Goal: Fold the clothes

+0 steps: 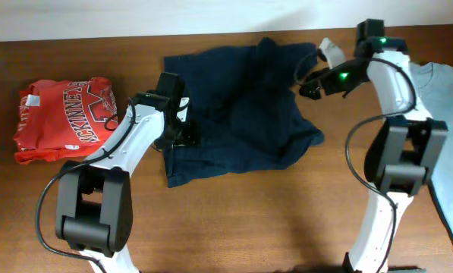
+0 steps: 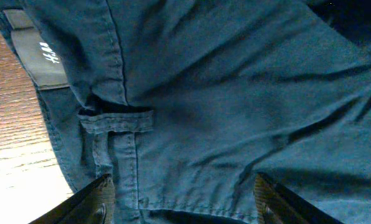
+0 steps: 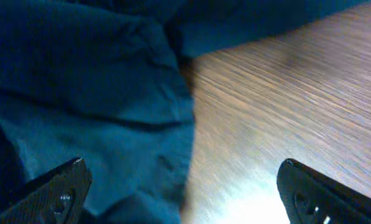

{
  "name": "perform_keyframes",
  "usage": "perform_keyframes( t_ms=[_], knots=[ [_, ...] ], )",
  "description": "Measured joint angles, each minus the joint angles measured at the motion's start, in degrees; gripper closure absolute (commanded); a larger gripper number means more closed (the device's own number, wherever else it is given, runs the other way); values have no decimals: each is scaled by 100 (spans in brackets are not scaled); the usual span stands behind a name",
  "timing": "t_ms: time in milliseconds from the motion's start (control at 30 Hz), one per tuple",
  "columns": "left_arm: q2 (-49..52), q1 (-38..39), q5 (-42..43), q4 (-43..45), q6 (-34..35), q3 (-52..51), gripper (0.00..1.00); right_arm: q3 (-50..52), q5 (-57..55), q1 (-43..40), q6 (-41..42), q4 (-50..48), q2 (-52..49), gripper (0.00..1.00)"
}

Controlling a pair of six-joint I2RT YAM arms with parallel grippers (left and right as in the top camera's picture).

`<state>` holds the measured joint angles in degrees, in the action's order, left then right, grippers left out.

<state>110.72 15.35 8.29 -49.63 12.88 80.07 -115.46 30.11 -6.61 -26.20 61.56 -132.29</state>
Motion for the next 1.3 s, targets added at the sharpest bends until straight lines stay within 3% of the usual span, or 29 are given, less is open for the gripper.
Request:
perform_keyframes(
  t_ms=[333,467,733,1067,1133,1300],
  knots=[
    [138,0,-35,0,0,0,29,20,588,354,-4,-433,-522,1],
    [138,0,-44,-2,0,0,29,20,634,413,109,-483,-577,11],
    [138,0,-85,-2,0,0,29,20,844,562,249,-514,-579,4],
    [138,0,-85,-2,0,0,29,31,903,752,566,-929,-691,4],
    [138,0,-85,-2,0,0,29,31,903,752,625,-960,-715,11],
    [138,0,-83,-4,0,0,29,31,918,756,695,-981,-719,40]
  ],
)
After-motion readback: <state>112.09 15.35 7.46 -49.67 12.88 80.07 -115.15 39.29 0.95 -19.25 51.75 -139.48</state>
